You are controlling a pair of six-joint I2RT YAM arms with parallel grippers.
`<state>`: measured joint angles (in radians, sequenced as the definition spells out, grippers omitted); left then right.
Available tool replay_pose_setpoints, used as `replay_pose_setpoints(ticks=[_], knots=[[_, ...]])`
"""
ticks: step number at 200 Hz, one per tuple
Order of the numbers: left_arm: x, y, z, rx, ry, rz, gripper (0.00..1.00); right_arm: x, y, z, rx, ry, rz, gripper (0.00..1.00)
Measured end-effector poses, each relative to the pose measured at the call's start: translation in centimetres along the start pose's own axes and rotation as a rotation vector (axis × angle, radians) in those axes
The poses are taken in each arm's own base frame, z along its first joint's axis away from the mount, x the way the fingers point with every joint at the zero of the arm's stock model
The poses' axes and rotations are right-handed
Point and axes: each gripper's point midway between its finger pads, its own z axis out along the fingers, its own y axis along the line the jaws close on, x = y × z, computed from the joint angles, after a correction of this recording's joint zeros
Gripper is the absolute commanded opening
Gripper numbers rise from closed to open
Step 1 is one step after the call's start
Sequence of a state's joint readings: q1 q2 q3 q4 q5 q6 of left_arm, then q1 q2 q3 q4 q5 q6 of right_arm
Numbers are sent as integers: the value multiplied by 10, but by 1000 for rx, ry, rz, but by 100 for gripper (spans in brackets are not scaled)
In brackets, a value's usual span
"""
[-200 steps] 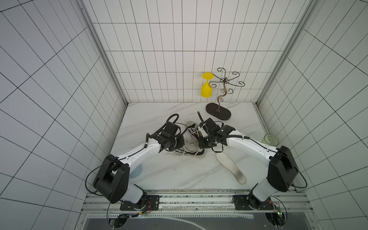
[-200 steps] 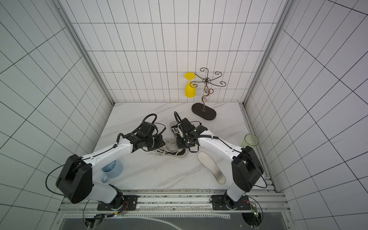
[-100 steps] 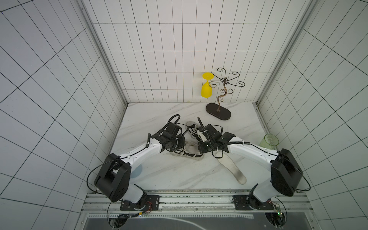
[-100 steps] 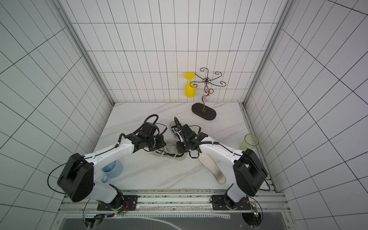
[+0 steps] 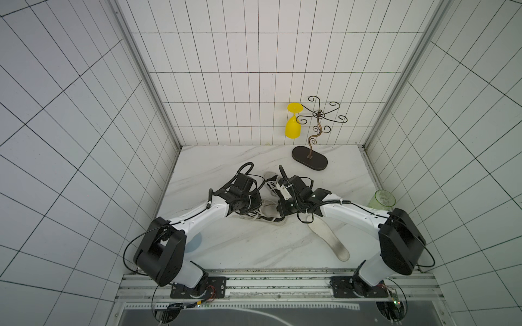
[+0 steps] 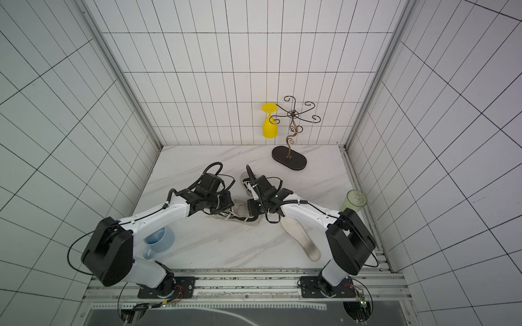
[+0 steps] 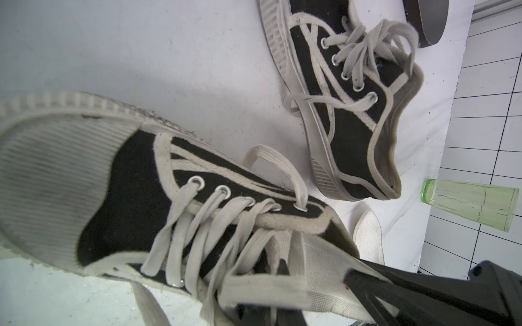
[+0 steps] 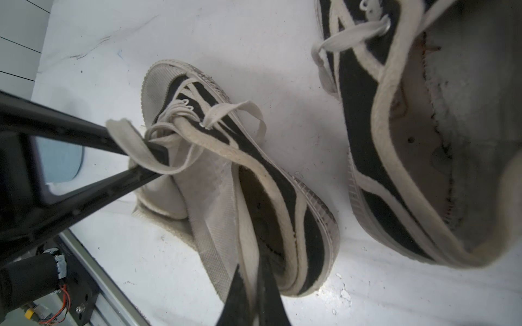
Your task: Insert the insole into the shoe
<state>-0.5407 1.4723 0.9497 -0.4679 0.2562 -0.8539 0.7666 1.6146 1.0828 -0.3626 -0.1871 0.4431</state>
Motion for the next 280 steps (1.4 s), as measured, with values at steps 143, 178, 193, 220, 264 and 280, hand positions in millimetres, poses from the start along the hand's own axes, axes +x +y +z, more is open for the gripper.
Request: replay_pose_setpoints(ticks=[143,178,193,220,264,280], knots=[[0,-1,-4,3,-6,32,0,-29,7,-31,23,-150,-134,4],[-1,2,-6,-18,-13,30,0,0,-15,-2,101,-11,-105,8],[-1,3,-6,-20,-10,28,0,1,-14,1,83,-8,-79,8],[-2,3,-6,-19,-13,16,0,-9,-3,-2,2,-56,-27,7],[2,4,-2,-18,8,29,0,-21,6,-7,-48,-109,-44,5],[2,4,0,-14,17,25,0,-18,4,-3,-40,-93,-61,5]])
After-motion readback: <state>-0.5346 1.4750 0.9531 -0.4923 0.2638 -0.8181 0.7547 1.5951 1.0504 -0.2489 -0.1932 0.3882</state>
